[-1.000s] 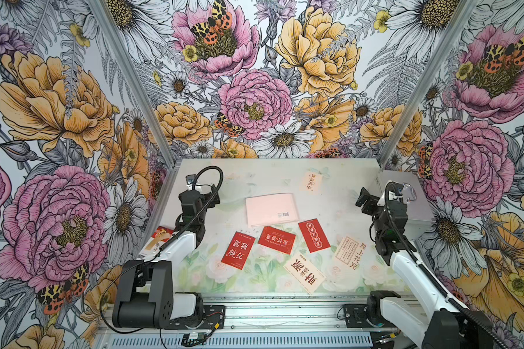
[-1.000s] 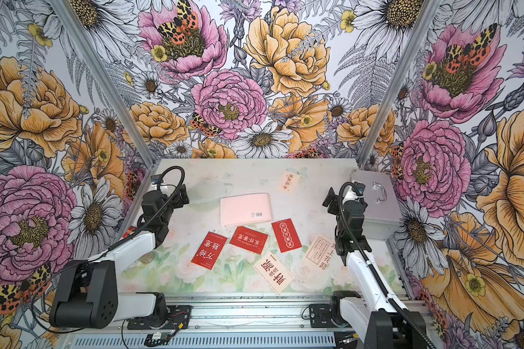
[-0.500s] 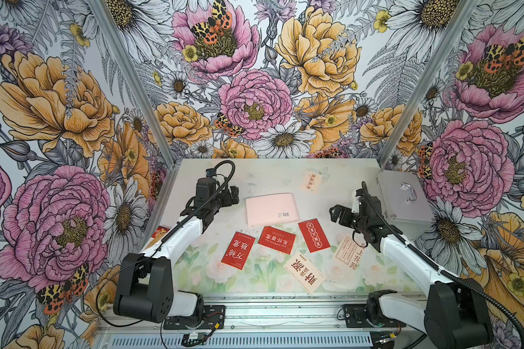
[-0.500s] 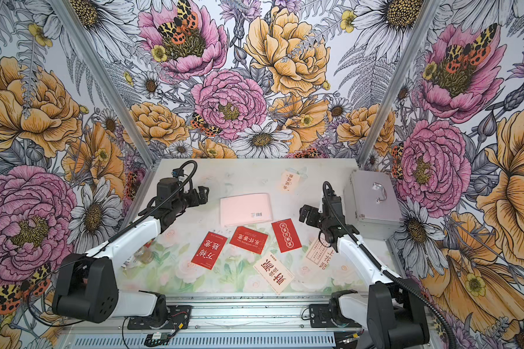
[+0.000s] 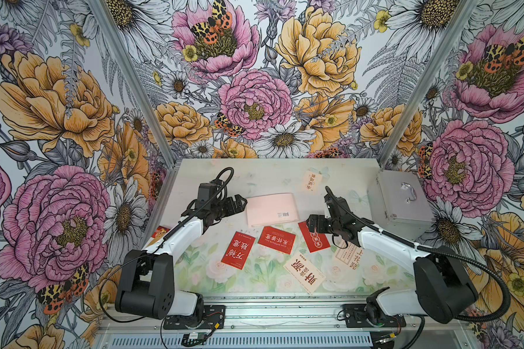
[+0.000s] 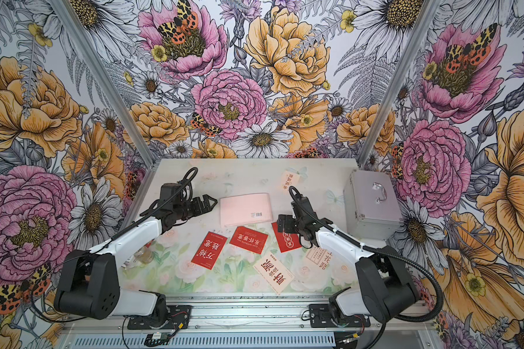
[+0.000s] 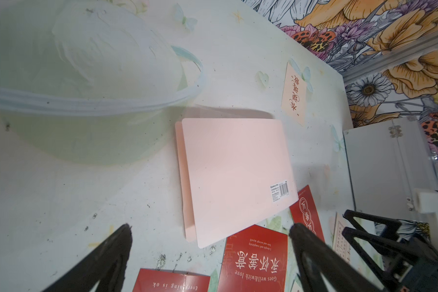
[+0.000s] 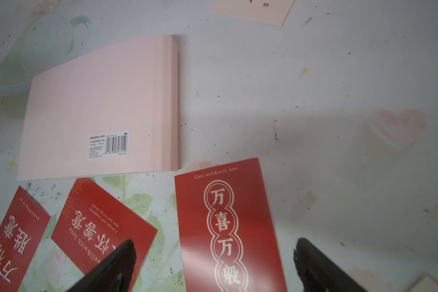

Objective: Place the photos into the photo albums
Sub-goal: Open the photo album at the center of the board.

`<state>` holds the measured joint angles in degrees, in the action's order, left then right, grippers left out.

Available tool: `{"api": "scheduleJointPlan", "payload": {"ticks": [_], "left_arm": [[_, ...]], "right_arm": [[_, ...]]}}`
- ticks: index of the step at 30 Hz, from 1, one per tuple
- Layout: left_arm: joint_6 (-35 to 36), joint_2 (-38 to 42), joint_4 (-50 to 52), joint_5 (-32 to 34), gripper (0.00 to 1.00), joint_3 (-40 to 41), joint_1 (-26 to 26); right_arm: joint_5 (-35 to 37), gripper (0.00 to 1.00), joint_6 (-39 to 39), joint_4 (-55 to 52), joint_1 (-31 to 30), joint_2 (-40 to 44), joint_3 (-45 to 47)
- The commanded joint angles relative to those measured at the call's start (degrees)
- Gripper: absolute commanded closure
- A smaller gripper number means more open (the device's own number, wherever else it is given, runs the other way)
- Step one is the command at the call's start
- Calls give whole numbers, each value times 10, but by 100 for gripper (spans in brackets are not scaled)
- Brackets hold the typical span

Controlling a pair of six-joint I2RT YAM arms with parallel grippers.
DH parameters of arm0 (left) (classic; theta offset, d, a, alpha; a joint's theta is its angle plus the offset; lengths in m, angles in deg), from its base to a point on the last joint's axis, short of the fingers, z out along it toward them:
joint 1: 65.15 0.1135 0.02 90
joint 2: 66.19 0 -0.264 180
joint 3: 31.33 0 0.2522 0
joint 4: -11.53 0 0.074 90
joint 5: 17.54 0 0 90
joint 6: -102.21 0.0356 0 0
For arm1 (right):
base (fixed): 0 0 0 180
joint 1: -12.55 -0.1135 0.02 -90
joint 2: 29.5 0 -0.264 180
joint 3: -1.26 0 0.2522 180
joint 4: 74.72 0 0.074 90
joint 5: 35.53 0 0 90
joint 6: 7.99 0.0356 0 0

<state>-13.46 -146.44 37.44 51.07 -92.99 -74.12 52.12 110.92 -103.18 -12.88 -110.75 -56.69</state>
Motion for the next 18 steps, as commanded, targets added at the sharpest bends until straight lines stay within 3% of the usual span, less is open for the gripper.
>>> {"api": "scheduleJointPlan", "payload": {"ticks": [1,11,18], "left_arm": [[-48,-16,-42,-72,1,24,18],[-113,-110,-120,-156,2,21,23],[-121,-164,-169,-167,9,13,16]], "right_arm": [[33,1,-5,2,-22,-41,-52],[15,1,16,2,-42,-208,-202],[0,7,35,2,-56,-250,-241]]}}
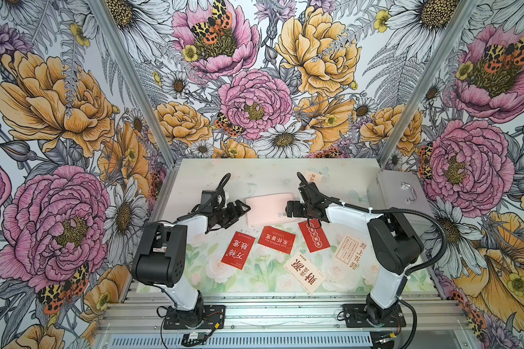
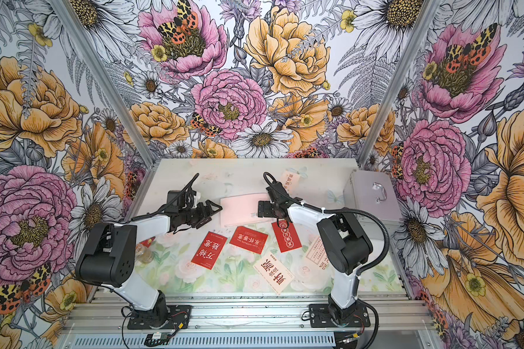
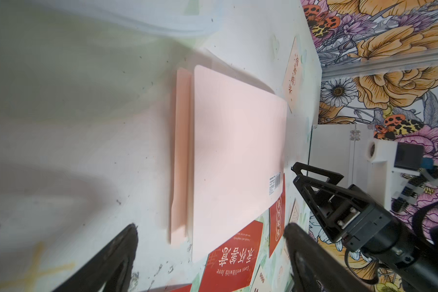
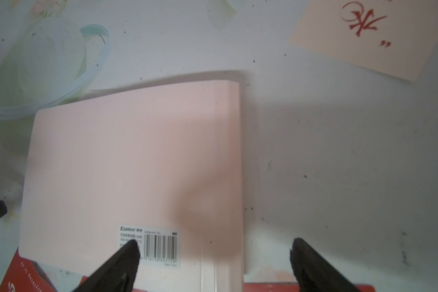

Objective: Place the photos into the photo albums
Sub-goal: Open the photo album at the center of the board.

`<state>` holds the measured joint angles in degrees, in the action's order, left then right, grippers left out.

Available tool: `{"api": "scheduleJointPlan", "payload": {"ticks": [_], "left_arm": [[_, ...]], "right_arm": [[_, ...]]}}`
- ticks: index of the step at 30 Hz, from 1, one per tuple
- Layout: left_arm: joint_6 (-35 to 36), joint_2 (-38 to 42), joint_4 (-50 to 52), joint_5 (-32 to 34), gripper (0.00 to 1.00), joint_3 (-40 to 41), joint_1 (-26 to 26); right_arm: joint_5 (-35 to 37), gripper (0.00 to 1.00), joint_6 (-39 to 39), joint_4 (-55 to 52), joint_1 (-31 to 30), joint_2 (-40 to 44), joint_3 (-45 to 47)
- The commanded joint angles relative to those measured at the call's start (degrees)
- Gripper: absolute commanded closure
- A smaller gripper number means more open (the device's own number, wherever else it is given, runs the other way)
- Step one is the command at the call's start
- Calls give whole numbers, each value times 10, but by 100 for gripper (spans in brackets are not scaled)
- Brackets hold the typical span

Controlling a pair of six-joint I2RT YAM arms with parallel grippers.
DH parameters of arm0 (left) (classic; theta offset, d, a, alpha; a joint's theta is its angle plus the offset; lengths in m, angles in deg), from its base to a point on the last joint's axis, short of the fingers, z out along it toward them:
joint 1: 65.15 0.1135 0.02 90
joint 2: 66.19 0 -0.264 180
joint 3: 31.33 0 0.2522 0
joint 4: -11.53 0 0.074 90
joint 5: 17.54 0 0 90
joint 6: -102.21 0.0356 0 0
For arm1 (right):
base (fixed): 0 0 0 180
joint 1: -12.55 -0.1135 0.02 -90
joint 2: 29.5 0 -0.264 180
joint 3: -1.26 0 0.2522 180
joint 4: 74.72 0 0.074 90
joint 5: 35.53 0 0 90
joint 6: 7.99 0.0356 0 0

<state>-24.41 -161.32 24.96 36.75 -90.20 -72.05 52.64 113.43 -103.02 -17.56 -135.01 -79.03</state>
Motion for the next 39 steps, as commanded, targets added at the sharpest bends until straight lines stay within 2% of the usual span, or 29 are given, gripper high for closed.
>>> {"api": "scheduleJointPlan", "payload": {"ticks": [1,7,12,13,17,29,31,33,39], "left_arm": [[-15,-23,-47,-27,11,-19,-6],[-23,-53,-62,-31,17,-46,-39],[-29,-71,-65,-34,24,-61,-51],[-31,-69,-69,-32,29,-61,-52],[-31,-47,-70,-26,32,-60,-57],[-42,35,-58,-17,39,-64,-33],[-43,39,-55,-19,45,-70,-32],[-45,37,-55,-24,51,-75,-34],[-47,26,-55,-20,52,-83,-42]], "right_arm": [[-5,7,10,0,-9,-8,-18],[-23,11,4,1,-9,-18,-21],[-52,26,5,0,-10,-28,-26],[-57,28,6,1,-10,-30,-27],[-79,43,15,1,-14,-39,-31],[-103,45,35,2,-74,-96,-93],[-102,45,37,2,-78,-99,-99],[-97,45,39,2,-79,-92,-98],[-75,46,28,1,-64,-25,-66]]}}
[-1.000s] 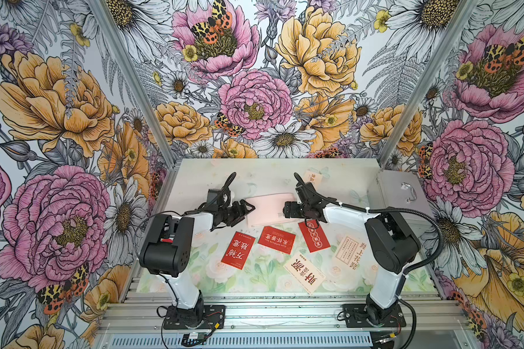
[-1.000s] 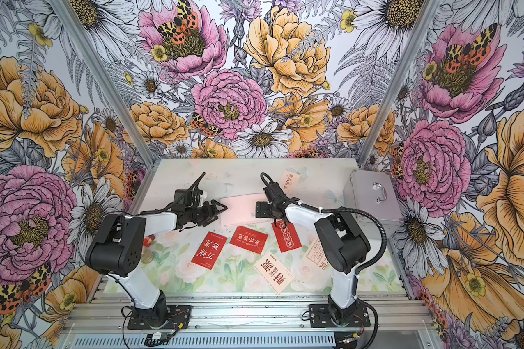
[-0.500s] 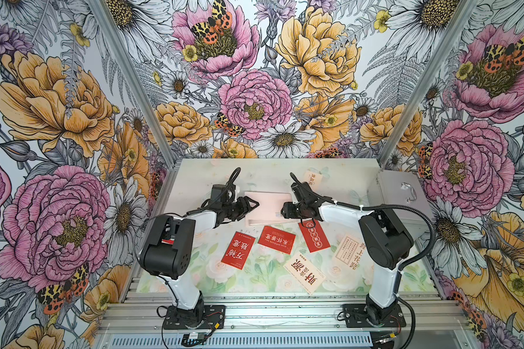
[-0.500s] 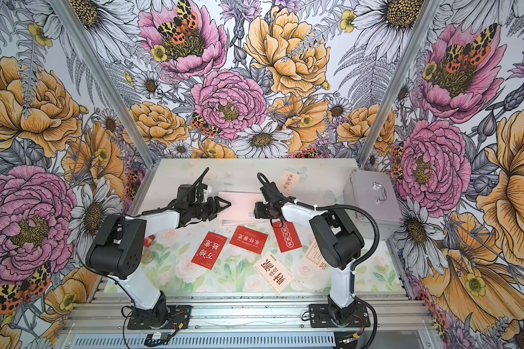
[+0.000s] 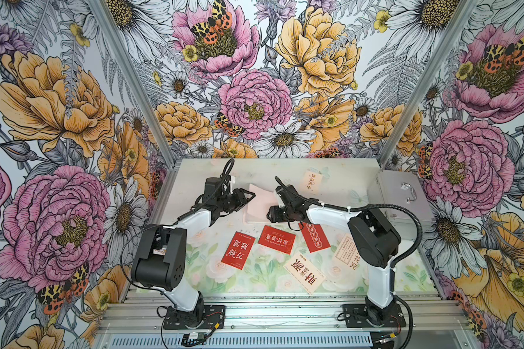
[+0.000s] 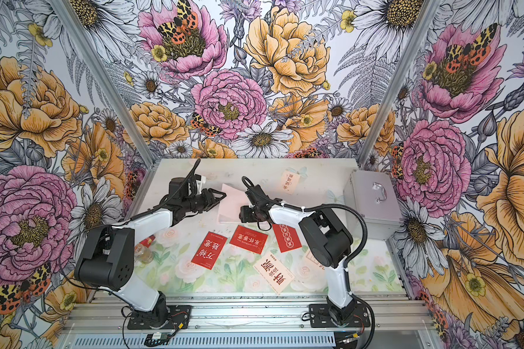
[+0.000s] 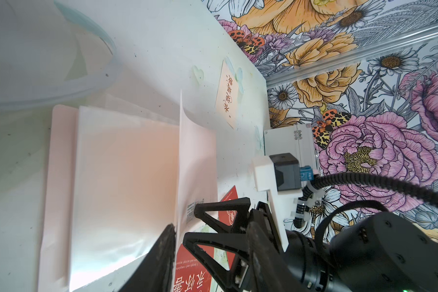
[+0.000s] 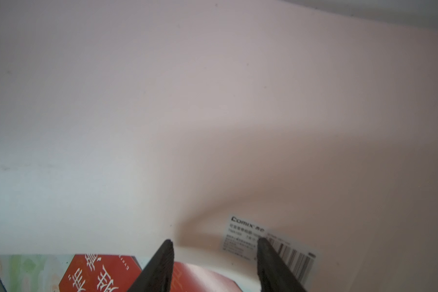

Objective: Place the photos into the photo albums
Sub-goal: Open the photo album at the center of the board.

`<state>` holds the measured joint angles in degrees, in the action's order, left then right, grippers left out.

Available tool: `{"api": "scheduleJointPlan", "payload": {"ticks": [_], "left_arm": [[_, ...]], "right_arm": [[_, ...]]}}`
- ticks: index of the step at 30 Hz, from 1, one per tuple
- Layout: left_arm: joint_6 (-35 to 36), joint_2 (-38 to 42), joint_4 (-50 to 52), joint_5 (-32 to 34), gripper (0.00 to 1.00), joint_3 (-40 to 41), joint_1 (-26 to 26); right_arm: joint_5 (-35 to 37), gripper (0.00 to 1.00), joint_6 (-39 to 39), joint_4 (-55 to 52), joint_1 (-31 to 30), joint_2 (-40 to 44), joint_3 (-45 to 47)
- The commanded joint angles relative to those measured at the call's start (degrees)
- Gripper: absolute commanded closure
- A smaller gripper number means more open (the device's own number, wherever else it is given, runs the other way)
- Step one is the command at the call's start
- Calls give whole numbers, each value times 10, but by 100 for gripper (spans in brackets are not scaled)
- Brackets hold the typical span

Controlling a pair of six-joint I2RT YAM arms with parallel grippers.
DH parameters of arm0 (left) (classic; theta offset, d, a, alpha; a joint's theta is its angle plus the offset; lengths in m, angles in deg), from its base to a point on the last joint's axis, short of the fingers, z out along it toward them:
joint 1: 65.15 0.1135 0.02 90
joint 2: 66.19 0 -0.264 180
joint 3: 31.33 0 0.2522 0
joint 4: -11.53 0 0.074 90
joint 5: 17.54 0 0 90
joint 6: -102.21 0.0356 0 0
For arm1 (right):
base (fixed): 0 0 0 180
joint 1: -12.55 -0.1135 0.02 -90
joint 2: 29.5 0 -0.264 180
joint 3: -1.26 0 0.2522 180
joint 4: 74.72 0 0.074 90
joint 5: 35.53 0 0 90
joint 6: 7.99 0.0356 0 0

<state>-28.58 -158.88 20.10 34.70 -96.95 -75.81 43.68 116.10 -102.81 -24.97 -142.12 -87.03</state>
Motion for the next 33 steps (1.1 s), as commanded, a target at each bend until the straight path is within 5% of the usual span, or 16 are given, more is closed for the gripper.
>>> {"api": "scheduleJointPlan", "payload": {"ticks": [1,10,20,33], "left_arm": [[-6,-1,-6,1,53,-17,-5],[-19,-3,-6,-7,51,-40,-19],[-49,-19,-6,3,50,-102,-94],[-69,-191,1,43,44,-286,-224]], "right_arm": [[19,46,0,0,16,61,23],[58,50,15,24,102,152,134],[17,66,17,24,134,103,136],[1,71,41,26,210,298,251]]}}
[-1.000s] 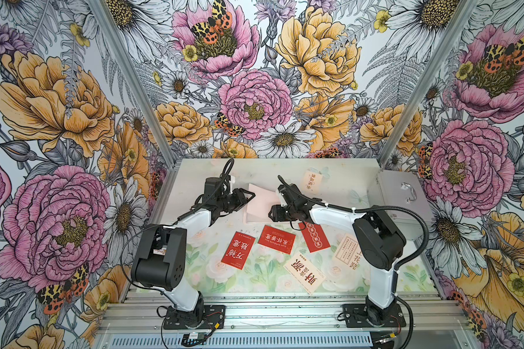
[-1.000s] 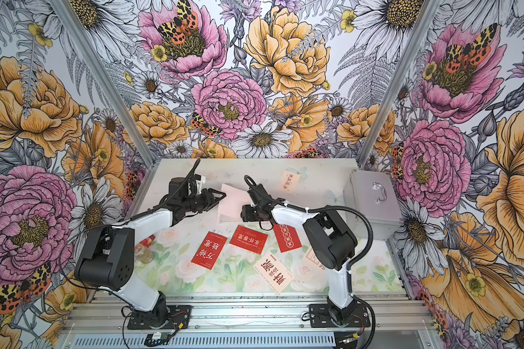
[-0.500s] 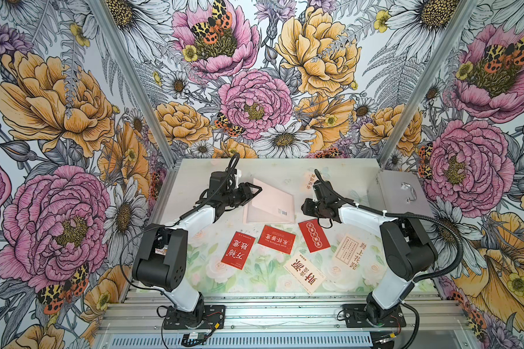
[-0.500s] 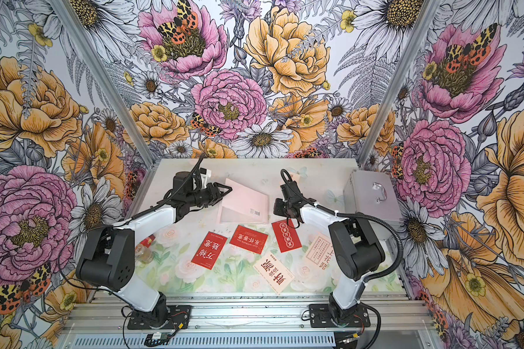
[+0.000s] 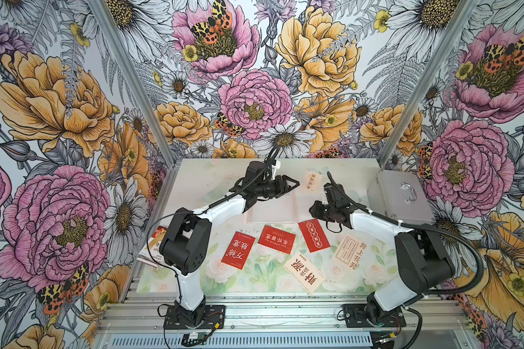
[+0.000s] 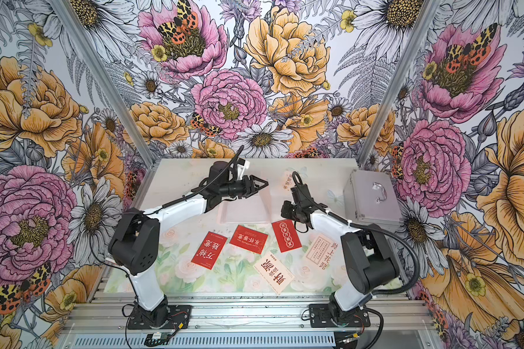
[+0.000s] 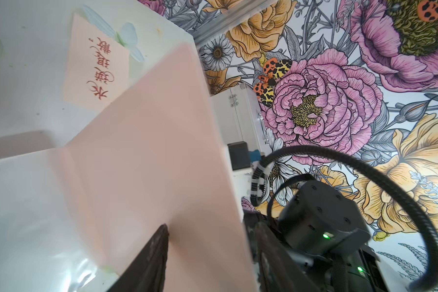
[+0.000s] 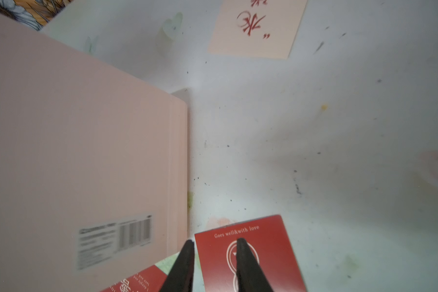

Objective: Place the photos into the photo albums
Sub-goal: Open the photo album at the center of the board.

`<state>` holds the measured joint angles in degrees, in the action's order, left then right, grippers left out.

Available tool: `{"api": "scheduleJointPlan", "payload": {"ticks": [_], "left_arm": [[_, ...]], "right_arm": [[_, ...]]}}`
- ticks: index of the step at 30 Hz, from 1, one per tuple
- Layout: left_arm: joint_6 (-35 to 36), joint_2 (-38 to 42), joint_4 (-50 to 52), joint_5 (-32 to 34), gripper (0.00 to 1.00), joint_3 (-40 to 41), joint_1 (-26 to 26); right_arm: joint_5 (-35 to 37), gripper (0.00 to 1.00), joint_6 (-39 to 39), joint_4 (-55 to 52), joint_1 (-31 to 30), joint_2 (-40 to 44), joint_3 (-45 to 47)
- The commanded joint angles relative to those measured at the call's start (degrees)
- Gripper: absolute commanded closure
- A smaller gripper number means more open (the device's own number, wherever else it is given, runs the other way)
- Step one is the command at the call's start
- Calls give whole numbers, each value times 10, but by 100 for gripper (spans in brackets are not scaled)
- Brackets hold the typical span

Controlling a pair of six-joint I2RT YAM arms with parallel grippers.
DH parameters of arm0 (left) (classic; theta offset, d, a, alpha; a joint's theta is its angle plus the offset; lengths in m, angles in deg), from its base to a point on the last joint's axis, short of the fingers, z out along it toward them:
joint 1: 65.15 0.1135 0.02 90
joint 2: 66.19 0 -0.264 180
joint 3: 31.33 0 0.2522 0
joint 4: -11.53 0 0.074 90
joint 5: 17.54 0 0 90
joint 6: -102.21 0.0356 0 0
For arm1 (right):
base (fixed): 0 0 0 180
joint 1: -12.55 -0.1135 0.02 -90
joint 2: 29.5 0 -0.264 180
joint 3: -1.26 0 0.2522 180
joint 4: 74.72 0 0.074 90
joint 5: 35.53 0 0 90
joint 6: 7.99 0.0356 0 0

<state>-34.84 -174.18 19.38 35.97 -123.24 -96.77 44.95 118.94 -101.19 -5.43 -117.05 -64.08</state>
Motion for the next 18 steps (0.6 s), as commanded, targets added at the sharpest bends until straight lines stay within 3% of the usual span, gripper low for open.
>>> {"api": "scheduleJointPlan", "payload": {"ticks": [1,6,12,18], "left_arm": [[-10,-57,8,33,43,-40,-22],[-27,-143,5,29,43,-120,-59],[-56,-217,-23,31,43,-170,-84],[-82,-263,-51,23,43,-190,-99]], "right_arm": [[-18,71,17,9,24,70,35],[-40,72,23,-14,66,169,85],[-22,72,-4,-113,99,266,65],[-66,71,-4,-143,101,278,24]]}}
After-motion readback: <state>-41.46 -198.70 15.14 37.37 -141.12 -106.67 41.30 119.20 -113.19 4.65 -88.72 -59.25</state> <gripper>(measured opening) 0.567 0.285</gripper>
